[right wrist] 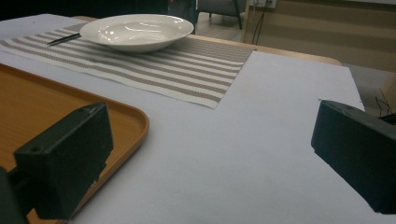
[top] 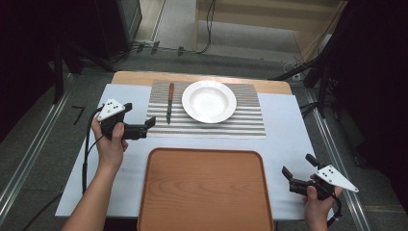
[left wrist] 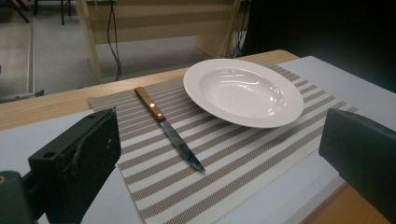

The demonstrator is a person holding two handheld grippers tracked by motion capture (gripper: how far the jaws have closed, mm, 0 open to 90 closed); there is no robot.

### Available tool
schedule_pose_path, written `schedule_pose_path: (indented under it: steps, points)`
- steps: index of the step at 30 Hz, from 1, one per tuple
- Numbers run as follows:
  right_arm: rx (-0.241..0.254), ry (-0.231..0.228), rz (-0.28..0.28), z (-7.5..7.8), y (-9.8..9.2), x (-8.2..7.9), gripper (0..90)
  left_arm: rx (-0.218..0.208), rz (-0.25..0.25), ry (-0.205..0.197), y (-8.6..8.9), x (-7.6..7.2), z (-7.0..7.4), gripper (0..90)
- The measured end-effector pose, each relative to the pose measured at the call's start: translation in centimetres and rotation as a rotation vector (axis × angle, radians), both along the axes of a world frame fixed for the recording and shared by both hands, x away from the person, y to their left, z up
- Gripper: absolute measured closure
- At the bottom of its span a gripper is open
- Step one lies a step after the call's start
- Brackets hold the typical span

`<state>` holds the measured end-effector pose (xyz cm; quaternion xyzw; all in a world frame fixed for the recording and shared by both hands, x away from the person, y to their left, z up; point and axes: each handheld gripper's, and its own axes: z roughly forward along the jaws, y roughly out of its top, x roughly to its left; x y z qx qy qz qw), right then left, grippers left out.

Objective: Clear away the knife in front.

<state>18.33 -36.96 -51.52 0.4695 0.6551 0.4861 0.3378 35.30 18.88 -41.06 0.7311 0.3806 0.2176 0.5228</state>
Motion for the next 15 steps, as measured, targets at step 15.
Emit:
schedule_pose_path:
  steps: [15]
  points:
    - [-0.002,0.003,-0.002,0.0,0.1,0.0,0.0,-0.026,0.0,0.069,-2.2,5.2,1.0,0.0]
